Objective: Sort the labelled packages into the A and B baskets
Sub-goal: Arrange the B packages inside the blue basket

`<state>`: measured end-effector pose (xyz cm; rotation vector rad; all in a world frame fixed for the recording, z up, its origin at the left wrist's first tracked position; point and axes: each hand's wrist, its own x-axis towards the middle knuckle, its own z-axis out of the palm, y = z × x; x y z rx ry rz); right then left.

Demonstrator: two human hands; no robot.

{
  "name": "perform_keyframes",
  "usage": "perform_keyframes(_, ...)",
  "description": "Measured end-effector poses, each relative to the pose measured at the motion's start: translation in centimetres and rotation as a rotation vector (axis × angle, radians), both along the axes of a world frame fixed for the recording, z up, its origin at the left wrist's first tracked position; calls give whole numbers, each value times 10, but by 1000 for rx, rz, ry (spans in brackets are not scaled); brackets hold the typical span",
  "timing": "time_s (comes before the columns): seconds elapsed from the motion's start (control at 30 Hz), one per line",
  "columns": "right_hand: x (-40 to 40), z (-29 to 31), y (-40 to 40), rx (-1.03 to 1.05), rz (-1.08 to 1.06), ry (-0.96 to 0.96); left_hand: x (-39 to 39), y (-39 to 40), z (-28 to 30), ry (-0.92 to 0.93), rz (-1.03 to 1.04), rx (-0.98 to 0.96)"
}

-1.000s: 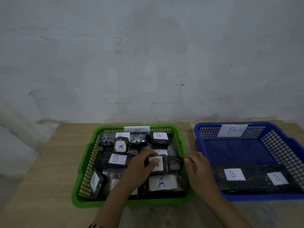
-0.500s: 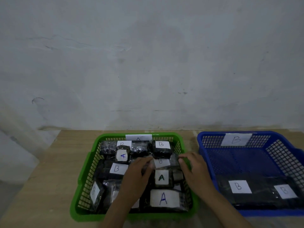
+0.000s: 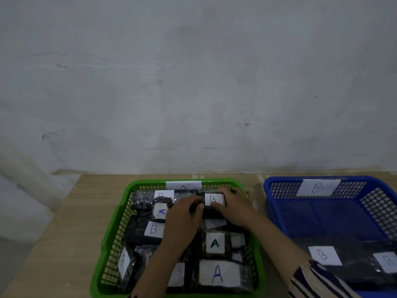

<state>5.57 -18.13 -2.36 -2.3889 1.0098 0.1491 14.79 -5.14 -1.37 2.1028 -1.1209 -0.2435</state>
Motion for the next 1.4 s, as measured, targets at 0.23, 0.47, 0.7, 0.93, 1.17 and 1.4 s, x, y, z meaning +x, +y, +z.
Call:
perform_keyframes(0.23,-16,14,16,265,-111,-515,-11,-6,4,166,-63,40)
perform_keyframes(0.47,-64,43,23,375,-267,-723,-38,-9,36,343,-136,-62)
perform_keyframes(0.7,-154,33,2,307,-484,-805,-98,-45,42,403,-181,-190)
perform_keyframes(0.93,-296,9,-59,-58,-744,-618,-184,-96,29,589,-233,-186)
perform_keyframes(1.17,-363,-5,-119,-266,-722,-382,-253,-154,15,534,-217,20)
perform_keyframes(1.4,-364,-15,-170,-200,-418,-189,-284,-209,-2,545,-233,165)
